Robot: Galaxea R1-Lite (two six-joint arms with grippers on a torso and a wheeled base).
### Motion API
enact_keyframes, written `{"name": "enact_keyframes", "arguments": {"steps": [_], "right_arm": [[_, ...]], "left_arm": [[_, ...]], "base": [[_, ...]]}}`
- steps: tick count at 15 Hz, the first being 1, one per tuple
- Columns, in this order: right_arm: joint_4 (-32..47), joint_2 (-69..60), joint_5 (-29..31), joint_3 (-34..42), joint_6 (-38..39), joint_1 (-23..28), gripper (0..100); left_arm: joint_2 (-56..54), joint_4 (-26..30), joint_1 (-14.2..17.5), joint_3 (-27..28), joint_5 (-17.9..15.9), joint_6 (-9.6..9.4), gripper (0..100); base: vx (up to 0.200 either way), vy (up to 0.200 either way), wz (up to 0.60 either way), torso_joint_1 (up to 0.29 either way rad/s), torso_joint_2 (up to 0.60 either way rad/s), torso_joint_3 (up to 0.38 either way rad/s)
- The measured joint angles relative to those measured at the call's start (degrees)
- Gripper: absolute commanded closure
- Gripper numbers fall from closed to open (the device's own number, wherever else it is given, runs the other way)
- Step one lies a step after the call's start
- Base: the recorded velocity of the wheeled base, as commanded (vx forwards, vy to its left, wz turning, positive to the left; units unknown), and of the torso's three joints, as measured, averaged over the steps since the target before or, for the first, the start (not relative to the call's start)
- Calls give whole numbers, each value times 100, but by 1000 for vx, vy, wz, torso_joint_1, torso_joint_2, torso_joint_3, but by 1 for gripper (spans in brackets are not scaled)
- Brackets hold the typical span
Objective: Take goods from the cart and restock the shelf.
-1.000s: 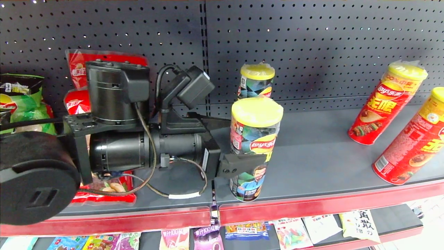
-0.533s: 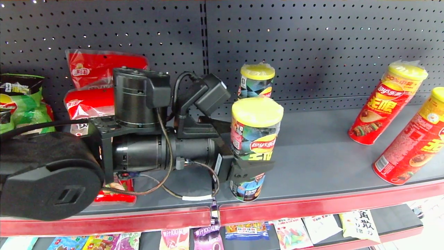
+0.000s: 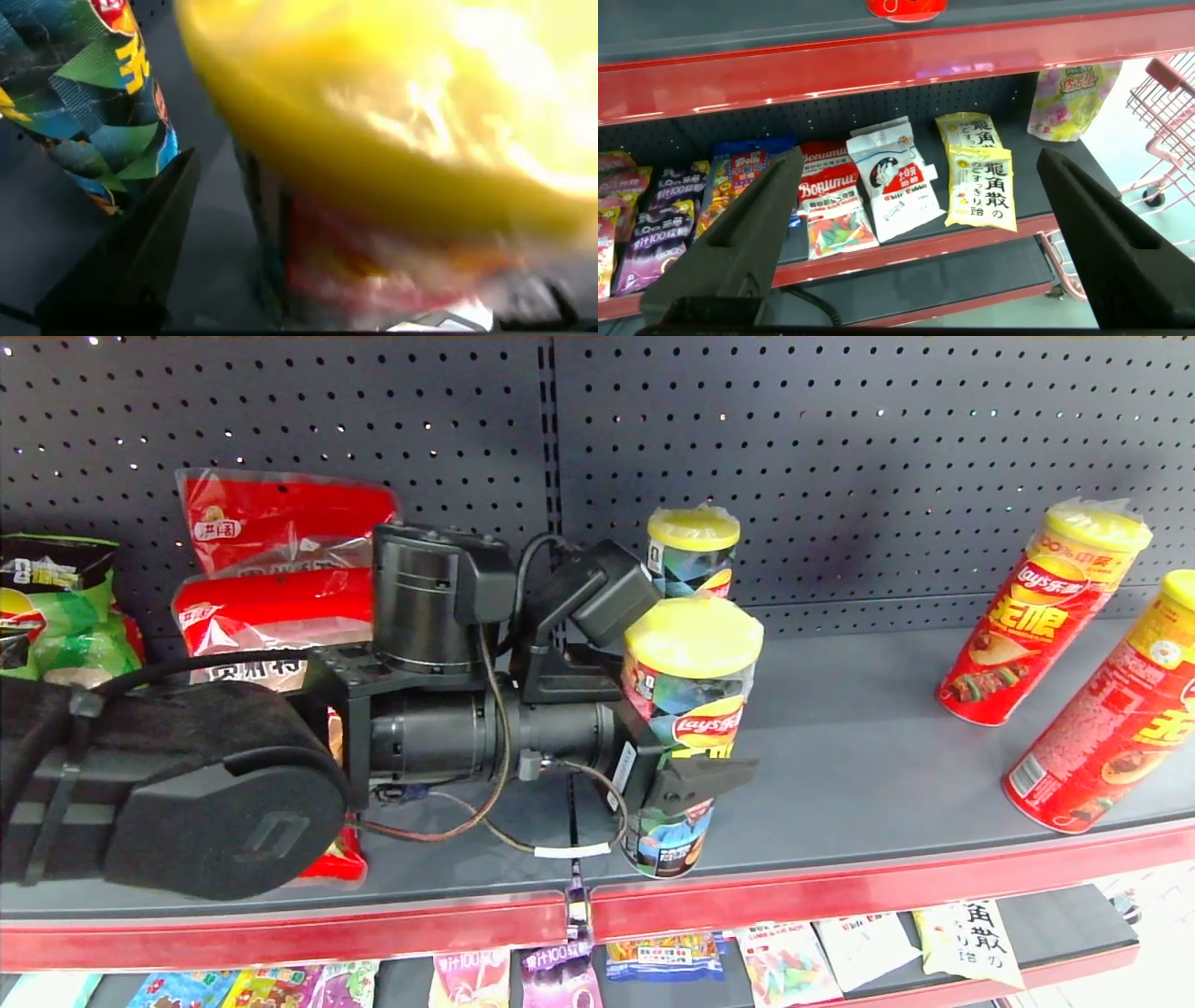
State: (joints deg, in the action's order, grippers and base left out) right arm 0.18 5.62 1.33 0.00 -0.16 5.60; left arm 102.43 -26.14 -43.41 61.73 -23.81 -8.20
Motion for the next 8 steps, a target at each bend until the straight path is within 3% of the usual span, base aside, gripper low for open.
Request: {"name": "enact_keyframes", "arguments": {"steps": [1,8], "right_arm": [[0,0,0,0,0,-1,0],[0,0,0,0,-5,-1,0]], "left_arm": [[52,0,-11,30,6,-2,100],[129,4,-16,22,-46,46,100]], "base": [[0,0,0,0,0,0],[0,0,0,0,0,0]]}}
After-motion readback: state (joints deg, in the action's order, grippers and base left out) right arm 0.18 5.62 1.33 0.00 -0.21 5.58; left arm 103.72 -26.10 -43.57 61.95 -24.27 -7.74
